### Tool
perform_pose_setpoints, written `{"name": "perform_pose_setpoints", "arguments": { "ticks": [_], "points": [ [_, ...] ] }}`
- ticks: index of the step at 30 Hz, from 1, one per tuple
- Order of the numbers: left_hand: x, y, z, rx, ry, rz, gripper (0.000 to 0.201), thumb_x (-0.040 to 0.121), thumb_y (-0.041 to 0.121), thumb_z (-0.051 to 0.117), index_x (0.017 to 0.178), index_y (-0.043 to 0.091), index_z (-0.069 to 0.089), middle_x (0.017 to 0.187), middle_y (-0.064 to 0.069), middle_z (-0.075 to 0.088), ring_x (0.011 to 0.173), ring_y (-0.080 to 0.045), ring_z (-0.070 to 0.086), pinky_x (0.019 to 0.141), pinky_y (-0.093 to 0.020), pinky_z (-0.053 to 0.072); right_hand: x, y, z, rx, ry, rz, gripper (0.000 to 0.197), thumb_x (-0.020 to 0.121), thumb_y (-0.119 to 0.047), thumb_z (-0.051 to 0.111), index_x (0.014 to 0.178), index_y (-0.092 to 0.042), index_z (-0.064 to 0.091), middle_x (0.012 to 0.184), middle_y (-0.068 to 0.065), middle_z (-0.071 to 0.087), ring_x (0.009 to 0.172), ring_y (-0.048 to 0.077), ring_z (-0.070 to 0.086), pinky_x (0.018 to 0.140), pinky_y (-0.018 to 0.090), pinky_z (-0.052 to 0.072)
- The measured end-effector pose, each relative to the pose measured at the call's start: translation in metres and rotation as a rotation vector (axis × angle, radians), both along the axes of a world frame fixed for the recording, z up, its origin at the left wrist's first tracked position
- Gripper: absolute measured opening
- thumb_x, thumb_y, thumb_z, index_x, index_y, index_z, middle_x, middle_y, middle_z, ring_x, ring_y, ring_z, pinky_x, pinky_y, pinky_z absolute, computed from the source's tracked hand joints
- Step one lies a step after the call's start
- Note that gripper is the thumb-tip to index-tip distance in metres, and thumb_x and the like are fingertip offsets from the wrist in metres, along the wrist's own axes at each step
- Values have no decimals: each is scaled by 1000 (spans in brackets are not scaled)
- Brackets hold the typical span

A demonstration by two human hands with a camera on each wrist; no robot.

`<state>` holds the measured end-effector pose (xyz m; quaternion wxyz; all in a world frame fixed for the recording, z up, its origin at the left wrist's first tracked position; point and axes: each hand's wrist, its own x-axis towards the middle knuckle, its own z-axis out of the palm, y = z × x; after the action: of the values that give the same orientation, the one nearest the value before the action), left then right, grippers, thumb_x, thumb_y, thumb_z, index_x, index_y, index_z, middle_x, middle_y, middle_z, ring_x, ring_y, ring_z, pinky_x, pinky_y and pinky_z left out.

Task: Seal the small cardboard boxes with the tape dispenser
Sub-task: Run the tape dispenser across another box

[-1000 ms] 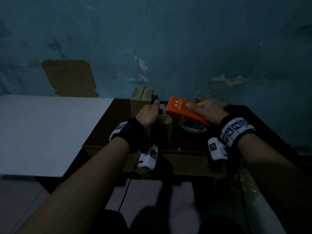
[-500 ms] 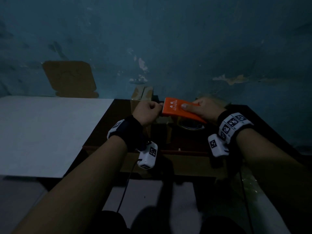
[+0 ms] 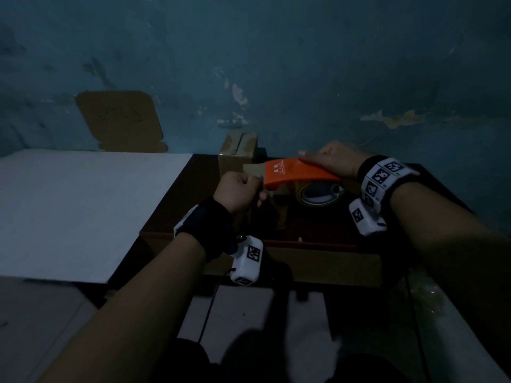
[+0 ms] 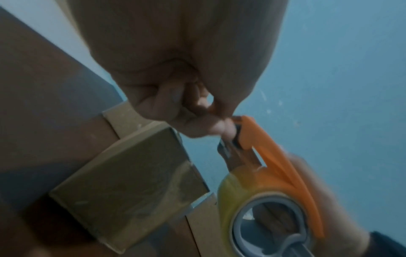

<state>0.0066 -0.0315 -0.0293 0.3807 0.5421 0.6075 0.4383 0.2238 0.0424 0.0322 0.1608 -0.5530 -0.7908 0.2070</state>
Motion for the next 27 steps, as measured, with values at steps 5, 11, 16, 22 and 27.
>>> {"name": "perform_pose_setpoints", "arguments": {
  "ticks": [5,11,16,22,27],
  "points": [
    [-23,-15,-5,-180,-172,44,32,99,31,49,86,10,68,66,-2,68,54,-9,60,49,-22,49,26,21,-10,-2,-29,-19,82,49,-100,42,44,-19,53,52,7,54,51,23,56,59,31,41],
    [-23,-17,-10,-192,-214,83,27,98,29,51,86,11,69,76,-4,71,59,-9,61,52,-23,50,39,29,-22,26,-49,-5,83,50,-98,41,51,-17,60,55,8,59,53,21,58,60,29,41],
    [-29,-16,-17,-164,-202,124,34,98,29,52,78,9,69,67,-5,68,53,-11,60,46,-23,47,54,35,-26,10,-18,-38,76,48,-95,46,45,-19,54,53,5,50,53,23,52,60,30,37],
    [-25,-13,-17,-196,-279,122,31,98,29,52,79,11,68,71,-6,68,61,-15,62,57,-30,51,58,46,-33,-13,44,-47,70,48,-90,52,41,-21,55,49,1,51,52,21,52,60,30,37],
    [-22,-11,-17,-225,-303,111,31,97,30,53,80,10,69,74,-7,69,61,-15,63,54,-29,49,60,54,-37,-18,51,-64,67,52,-86,52,39,-20,48,49,3,47,50,21,48,58,28,34]
  ]
}}
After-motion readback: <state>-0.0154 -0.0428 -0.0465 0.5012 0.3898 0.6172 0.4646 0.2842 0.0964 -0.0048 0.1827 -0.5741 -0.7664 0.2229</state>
